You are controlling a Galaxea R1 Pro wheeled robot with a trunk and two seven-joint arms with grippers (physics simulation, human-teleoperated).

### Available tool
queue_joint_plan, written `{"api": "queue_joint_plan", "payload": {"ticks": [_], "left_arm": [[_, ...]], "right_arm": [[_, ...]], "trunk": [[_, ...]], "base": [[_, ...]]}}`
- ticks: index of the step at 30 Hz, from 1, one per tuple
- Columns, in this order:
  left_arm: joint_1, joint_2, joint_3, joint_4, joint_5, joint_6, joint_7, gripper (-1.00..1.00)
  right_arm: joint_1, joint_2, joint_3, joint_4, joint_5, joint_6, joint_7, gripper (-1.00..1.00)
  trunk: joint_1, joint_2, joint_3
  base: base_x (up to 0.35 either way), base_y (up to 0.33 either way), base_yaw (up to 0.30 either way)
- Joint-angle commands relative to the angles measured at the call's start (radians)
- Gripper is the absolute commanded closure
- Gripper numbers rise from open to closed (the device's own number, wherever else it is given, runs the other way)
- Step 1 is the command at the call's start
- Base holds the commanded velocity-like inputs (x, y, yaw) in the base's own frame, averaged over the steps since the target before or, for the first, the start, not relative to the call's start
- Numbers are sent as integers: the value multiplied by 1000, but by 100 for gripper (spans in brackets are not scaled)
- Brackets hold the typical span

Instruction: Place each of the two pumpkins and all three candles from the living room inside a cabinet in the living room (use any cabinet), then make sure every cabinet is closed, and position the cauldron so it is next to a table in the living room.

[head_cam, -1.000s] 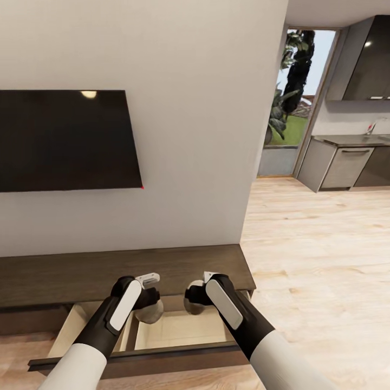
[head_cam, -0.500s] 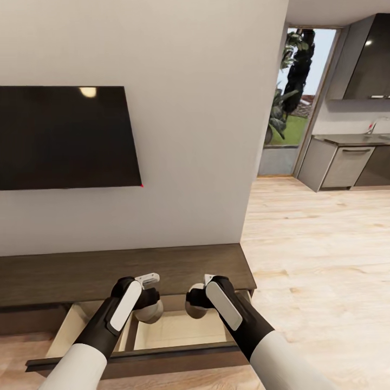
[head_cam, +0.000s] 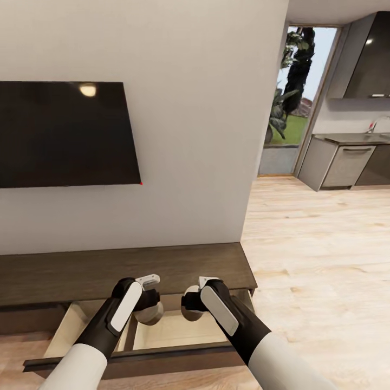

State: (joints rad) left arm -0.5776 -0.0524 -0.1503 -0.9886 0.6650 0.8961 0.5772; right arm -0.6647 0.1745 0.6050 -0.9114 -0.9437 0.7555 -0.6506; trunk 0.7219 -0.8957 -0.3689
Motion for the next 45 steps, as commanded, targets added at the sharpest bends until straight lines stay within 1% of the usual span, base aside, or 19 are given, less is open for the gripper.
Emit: {"api": "queue_joint_plan", "payload": {"ticks": [1,14,20,22,25,30,38,41,45], "left_arm": [[-1,0,-1,-1,10,1,10,100],[-1,0,0,-1,10,1,10,100],[-1,-1,-6,-1,10,1,10,100],[-1,-7,-7,-1,10,-1,10,100],[-1,-15,-8,-1,8,-21,10,100],[-1,-18,-9,-1,7,-33,10,100],[-1,-18,-9,-1,7,-35,10,100],[-1,-18,-9,-1,7,-35,10,100],[-1,-18,-9,-1,6,-41,10,100]], "right_arm": [[-1,0,2,-1,-10,0,-9,100],[-1,0,1,-11,-10,-2,-8,100],[-1,0,1,-12,-10,-5,-8,100],[-1,0,1,-14,-10,-7,-8,100],[-1,0,1,-14,-8,-9,-8,100],[-1,0,1,-5,4,-12,-9,100],[-1,0,1,1,9,-15,-29,100],[-1,0,1,3,8,-33,-35,100],[-1,0,1,3,30,-59,-64,100]], "trunk": [[4,-8,-4],[54,-99,-45],[77,-141,-64],[85,-155,-70],[96,-176,-80],[115,-211,-95],[146,-267,-120],[157,-288,-130],[173,-316,-142]], "base": [[0,0,0],[0,0,0],[0,0,0],[0,0,0],[0,0,0],[0,0,0],[0,0,0],[0,0,0],[0,0,0]]}}
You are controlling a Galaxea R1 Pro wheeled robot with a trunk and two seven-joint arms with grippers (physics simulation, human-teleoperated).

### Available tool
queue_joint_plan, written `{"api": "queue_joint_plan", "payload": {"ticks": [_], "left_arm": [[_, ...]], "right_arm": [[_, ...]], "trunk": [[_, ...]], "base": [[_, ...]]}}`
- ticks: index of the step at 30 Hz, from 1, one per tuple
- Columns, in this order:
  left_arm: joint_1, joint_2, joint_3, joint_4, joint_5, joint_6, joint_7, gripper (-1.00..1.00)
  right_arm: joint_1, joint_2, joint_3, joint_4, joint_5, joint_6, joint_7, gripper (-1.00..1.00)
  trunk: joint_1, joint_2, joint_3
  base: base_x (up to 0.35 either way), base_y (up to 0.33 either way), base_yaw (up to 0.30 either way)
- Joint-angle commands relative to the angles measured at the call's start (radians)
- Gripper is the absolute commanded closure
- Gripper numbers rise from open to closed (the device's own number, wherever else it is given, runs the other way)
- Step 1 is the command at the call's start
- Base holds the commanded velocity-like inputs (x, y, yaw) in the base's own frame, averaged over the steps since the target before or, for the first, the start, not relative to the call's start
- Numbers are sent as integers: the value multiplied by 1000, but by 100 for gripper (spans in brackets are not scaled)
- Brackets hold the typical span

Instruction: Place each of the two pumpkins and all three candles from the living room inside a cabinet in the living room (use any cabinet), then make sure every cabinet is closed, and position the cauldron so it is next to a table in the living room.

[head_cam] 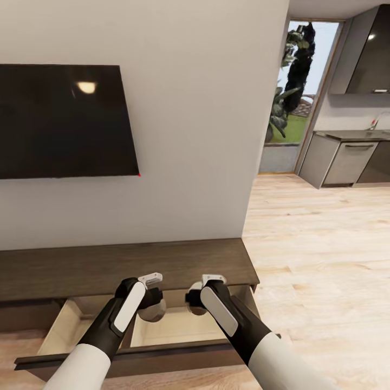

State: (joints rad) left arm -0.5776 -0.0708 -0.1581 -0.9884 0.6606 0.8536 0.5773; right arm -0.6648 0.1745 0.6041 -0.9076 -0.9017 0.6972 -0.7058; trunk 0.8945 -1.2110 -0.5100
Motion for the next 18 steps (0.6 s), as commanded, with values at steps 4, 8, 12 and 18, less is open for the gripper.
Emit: {"api": "queue_joint_plan", "payload": {"ticks": [4,8,12,18], "left_arm": [[-1,0,-1,-1,7,0,10,100],[-1,-1,-5,16,4,-3,10,100],[-2,-3,-33,39,4,-45,11,100],[-2,-15,-52,43,2,-62,12,100]], "right_arm": [[-1,0,2,-1,-4,-12,-14,100],[-1,0,2,-1,-2,-15,-13,100],[-1,0,2,-1,-2,-19,-10,100],[-1,0,3,-1,-2,-25,-8,100]], "trunk": [[15,-29,-14],[31,-57,-26],[46,-85,-39],[69,-127,-58]], "base": [[0,0,0],[0,0,0],[0,0,0],[0,0,0]]}}
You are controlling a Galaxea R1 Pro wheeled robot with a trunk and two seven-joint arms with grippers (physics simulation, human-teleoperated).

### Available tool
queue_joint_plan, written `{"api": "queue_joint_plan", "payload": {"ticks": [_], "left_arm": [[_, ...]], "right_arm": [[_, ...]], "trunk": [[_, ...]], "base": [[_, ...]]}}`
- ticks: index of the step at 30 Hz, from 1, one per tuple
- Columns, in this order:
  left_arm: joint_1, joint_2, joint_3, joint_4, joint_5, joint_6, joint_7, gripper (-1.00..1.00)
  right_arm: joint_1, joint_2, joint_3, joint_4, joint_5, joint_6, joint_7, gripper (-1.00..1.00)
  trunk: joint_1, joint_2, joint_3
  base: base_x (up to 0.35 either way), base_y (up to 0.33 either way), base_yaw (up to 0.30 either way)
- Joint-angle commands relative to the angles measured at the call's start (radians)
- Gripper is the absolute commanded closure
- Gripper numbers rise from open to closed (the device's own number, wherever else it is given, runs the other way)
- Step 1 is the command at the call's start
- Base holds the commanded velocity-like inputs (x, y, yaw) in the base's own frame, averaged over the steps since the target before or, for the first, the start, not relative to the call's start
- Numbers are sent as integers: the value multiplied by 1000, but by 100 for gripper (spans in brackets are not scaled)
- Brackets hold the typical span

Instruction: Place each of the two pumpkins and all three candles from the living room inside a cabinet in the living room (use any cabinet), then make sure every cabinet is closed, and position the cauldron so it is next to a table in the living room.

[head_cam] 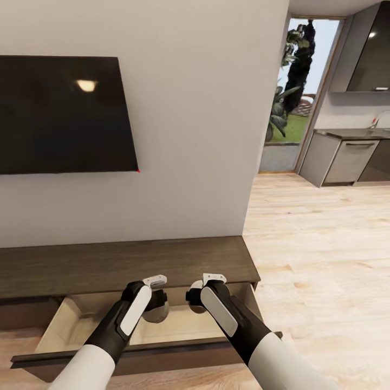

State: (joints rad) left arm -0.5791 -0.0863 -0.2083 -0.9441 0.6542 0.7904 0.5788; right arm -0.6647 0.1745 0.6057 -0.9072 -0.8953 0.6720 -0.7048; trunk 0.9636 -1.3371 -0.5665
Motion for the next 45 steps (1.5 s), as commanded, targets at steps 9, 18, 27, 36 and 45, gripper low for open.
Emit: {"api": "queue_joint_plan", "payload": {"ticks": [9,18,27,36,45], "left_arm": [[-1,-6,-24,0,10,-23,10,100],[-1,-6,-36,1,10,-35,10,100],[-1,-5,-36,1,11,-36,10,100],[-1,-6,-36,1,10,-38,10,100],[-1,-6,-36,1,8,-42,10,100]], "right_arm": [[-1,0,2,-1,-9,-4,-4,100],[-1,0,3,0,-9,-5,-4,100],[-1,0,3,25,-6,-23,-3,100],[-1,0,3,33,-7,-56,-2,100],[-1,0,5,34,-7,-58,-1,100]], "trunk": [[35,-64,-29],[69,-127,-57],[104,-190,-86],[138,-253,-114],[173,-316,-142]], "base": [[0,0,0],[0,0,0],[0,0,0],[0,0,0],[0,0,0]]}}
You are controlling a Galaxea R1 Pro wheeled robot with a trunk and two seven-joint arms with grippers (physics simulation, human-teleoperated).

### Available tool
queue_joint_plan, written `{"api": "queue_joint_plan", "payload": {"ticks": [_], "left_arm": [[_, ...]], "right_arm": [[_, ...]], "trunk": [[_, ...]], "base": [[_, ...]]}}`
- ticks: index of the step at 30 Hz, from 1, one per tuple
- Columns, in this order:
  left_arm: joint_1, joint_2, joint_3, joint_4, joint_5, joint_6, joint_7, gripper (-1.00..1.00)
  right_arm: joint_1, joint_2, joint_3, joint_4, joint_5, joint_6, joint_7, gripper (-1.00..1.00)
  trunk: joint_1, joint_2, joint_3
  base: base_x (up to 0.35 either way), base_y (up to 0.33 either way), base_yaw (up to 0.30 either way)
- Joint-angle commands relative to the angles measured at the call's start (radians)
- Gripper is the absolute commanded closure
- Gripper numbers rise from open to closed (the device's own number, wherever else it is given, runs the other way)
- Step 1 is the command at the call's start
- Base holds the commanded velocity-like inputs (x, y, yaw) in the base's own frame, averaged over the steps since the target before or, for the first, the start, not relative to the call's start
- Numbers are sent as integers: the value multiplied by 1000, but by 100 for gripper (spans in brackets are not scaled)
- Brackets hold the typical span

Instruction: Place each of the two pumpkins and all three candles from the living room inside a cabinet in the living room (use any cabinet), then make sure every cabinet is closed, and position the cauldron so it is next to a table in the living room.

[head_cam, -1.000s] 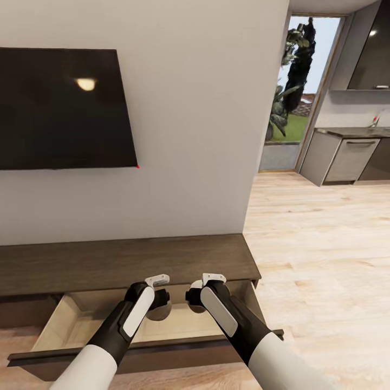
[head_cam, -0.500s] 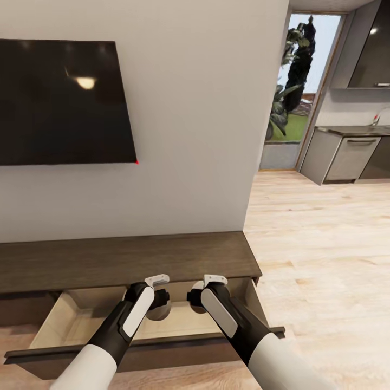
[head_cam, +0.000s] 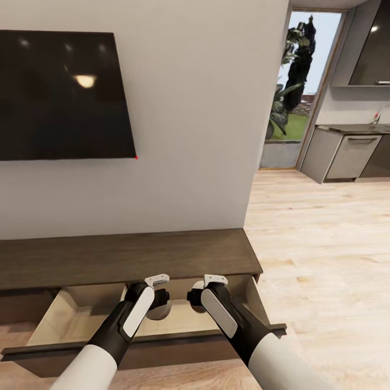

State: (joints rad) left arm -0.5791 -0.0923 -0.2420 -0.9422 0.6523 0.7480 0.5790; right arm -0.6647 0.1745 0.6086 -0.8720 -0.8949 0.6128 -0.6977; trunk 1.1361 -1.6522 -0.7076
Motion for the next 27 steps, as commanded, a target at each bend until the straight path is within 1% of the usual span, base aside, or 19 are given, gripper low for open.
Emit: {"api": "queue_joint_plan", "payload": {"ticks": [1,12,27], "left_arm": [[-1,0,-2,-1,10,1,10,100],[-1,2,-3,-1,19,1,10,100],[-1,4,-3,-2,11,1,10,100]], "right_arm": [[-1,0,2,-1,-7,0,-8,100],[-1,0,2,-2,-7,-4,-8,100],[-1,0,2,-2,-7,-4,-8,100]], "trunk": [[4,-8,-4],[46,-85,-39],[104,-190,-86]], "base": [[0,0,0],[0,0,0],[0,0,0]]}}
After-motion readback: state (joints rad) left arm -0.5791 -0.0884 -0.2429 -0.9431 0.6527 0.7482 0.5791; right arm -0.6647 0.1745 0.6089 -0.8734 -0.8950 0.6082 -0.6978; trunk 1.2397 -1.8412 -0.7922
